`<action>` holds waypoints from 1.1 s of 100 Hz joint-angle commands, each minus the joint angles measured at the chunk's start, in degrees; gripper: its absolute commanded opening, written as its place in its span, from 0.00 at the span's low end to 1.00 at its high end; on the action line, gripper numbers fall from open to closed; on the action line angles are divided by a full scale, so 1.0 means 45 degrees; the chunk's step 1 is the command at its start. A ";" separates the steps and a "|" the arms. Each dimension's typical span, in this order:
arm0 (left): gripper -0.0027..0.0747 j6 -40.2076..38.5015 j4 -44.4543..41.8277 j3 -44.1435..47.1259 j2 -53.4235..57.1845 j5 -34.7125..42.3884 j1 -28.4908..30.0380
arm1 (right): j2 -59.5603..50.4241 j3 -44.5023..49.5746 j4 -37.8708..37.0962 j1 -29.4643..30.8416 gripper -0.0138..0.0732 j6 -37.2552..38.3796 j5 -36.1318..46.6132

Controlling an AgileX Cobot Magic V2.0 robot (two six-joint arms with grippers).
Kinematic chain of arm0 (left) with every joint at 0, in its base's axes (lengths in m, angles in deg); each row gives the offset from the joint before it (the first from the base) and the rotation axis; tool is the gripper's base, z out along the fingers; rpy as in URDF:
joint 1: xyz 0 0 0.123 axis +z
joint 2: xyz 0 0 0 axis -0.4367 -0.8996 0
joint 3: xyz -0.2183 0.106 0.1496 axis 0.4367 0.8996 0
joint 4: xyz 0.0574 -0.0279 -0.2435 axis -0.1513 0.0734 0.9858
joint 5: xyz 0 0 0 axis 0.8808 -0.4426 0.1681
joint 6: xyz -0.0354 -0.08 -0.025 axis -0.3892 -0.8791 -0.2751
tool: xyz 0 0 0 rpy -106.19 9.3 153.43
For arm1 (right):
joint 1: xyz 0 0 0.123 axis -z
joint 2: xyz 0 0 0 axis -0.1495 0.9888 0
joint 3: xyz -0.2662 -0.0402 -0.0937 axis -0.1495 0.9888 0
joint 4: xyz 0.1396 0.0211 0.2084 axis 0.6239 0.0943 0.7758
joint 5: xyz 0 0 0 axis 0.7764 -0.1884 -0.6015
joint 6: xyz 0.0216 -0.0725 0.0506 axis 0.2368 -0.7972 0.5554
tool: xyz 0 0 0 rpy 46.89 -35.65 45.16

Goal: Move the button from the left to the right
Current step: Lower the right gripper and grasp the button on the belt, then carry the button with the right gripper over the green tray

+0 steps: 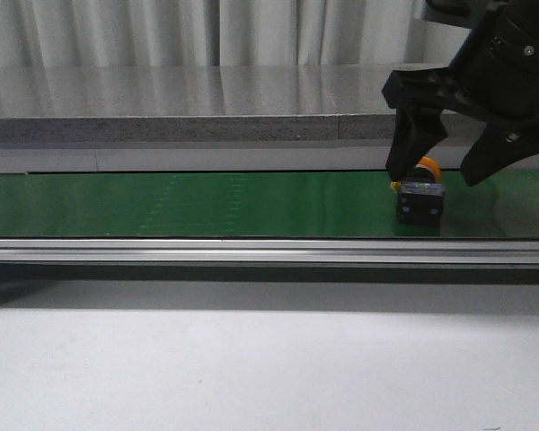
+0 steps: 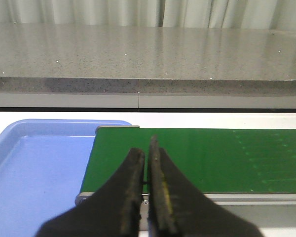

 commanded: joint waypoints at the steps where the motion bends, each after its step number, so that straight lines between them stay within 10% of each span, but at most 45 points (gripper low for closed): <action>1: 0.04 -0.0019 0.0183 -0.0352 -0.0100 0.0990 -0.0123 | -0.0351 -0.0421 0.0159 -0.0042 0.79 -0.0068 0.0562; 25: 0.04 -0.0019 0.0183 -0.0352 -0.0100 0.0990 -0.0123 | 0.0277 -0.0421 0.0159 -0.0042 0.75 -0.0068 0.0248; 47: 0.04 -0.0019 0.0183 -0.0352 -0.0100 0.0963 -0.0123 | 0.0198 -0.0421 0.0159 -0.0012 0.42 -0.0068 0.0040; 110: 0.04 -0.0019 0.0183 -0.0352 -0.0100 0.0914 -0.0123 | -0.2003 -0.3358 -0.6015 0.3732 0.43 -0.0089 -0.3702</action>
